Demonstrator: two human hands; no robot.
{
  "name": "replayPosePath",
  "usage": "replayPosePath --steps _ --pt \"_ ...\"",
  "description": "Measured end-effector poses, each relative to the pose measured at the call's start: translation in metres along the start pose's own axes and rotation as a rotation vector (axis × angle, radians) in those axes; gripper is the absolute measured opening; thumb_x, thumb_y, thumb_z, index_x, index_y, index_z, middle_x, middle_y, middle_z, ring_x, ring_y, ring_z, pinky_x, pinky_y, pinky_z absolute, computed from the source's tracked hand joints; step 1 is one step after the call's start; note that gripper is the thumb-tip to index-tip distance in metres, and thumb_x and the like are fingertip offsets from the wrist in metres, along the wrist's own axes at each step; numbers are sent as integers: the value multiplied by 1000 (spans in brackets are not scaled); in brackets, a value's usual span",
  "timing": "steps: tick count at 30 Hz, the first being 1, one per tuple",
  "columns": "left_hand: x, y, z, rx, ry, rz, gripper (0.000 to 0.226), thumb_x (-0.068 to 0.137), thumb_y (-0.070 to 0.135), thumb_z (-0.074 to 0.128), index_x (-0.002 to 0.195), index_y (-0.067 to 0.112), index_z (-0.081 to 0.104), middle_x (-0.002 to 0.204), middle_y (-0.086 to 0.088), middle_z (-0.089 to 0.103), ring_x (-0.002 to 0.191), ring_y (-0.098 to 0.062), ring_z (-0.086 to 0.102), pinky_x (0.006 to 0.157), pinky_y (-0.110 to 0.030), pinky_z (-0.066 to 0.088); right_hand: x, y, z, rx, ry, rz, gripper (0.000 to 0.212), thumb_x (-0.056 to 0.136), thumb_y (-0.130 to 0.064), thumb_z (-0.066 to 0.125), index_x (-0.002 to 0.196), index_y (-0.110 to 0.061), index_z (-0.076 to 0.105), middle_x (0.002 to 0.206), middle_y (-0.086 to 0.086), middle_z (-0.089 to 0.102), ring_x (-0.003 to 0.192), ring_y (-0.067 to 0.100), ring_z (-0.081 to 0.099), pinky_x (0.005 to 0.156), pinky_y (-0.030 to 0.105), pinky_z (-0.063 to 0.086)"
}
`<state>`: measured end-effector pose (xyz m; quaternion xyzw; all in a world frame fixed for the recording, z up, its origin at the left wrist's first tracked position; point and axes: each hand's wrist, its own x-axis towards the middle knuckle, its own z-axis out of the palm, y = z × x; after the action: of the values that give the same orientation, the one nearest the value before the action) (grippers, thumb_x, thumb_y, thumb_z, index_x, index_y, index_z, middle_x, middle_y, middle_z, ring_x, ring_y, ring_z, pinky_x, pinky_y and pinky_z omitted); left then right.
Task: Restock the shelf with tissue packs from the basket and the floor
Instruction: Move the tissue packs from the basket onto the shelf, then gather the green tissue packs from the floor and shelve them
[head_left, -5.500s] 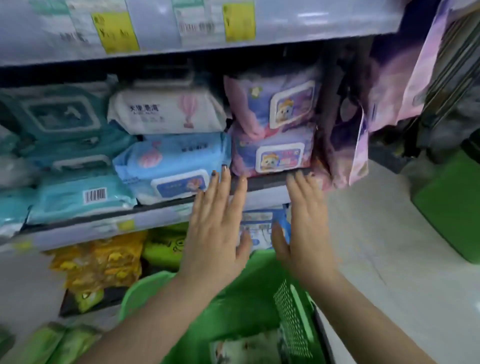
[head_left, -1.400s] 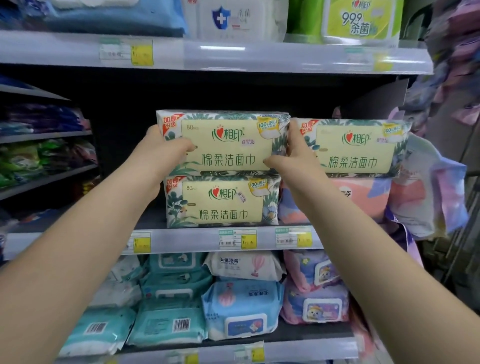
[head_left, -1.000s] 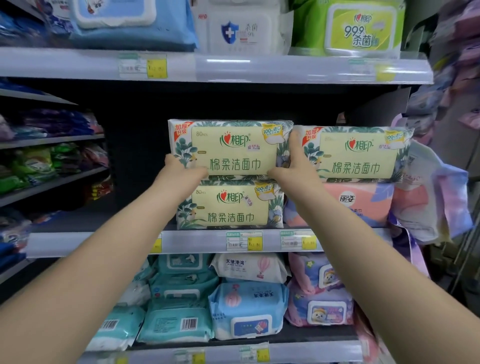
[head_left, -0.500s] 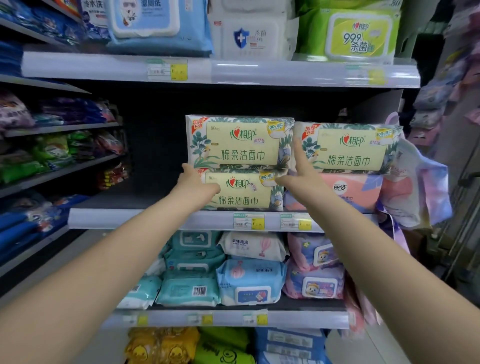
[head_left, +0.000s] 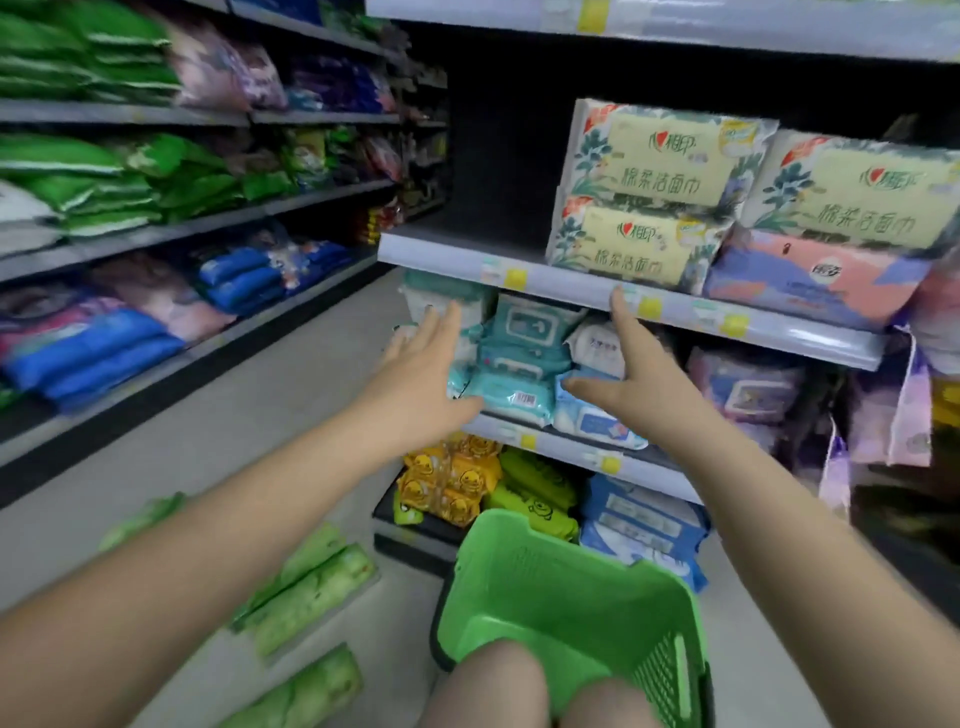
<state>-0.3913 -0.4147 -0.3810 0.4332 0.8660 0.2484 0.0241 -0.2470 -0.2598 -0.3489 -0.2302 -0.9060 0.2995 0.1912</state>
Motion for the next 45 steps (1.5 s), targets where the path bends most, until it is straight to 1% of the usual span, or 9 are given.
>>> replayPosePath --steps 4,10,17,21,26,30,36,39,45 --pt "-63 -35 -7 -15 57 -120 93 85 45 56 147 31 -12 157 2 -10 145 -24 -8 118 -46 9 -23 -14 56 -64 -143 -66 102 80 -35 68 148 -25 -7 158 6 5 146 20 5 117 42 16" --pt "-128 -70 -10 110 112 -259 92 85 44 56 147 30 -11 157 0 -10 144 -27 -8 118 -46 3 -46 -38 127 -63 -282 -156 102 80 -36 68 149 -24 -6 158 11 4 146 21 0 116 37 10" --pt "-143 -100 15 302 94 -380 90 86 46 52 148 25 -10 157 -5 -10 144 -33 -6 115 -45 -1 -41 -38 179 -91 -380 -200 104 78 -38 69 149 -22 -5 157 10 6 145 25 5 115 37 12" --pt "-126 -111 40 383 107 -354 86 88 41 50 148 23 -8 157 -7 -10 143 -34 -7 115 -46 -1 -17 -14 202 -143 -409 -203 102 79 -41 67 149 -24 -5 157 13 8 145 28 5 116 40 11" --pt "-70 -154 86 514 133 -191 88 74 32 68 145 15 19 151 -19 25 136 -47 23 107 -56 16 54 27 225 -238 -445 -274 100 80 -43 65 148 -27 -7 157 12 1 145 26 1 117 44 8" --pt "-18 -181 97 564 104 -181 91 70 30 72 143 14 20 148 -22 29 133 -49 28 105 -58 20 111 39 236 -316 -466 -348 101 79 -45 65 148 -27 -6 157 14 1 144 28 4 115 45 7" --pt "5 -175 42 586 35 -300 93 67 30 72 142 16 19 149 -22 29 133 -50 27 104 -61 23 153 5 214 -382 -542 -413 102 76 -44 69 149 -28 -1 156 15 5 144 31 7 114 52 11" --pt "-7 -158 -13 589 -11 -343 93 65 30 73 142 15 22 148 -22 30 132 -50 29 103 -62 23 164 -34 179 -377 -569 -451 99 76 -44 68 149 -29 3 156 16 7 143 33 9 114 54 13" --pt "-38 -98 -127 616 -97 -433 98 62 33 75 143 14 24 146 -21 35 131 -46 35 103 -61 28 164 -117 92 -333 -638 -447 95 78 -45 66 148 -33 4 157 14 2 144 33 4 113 54 7"
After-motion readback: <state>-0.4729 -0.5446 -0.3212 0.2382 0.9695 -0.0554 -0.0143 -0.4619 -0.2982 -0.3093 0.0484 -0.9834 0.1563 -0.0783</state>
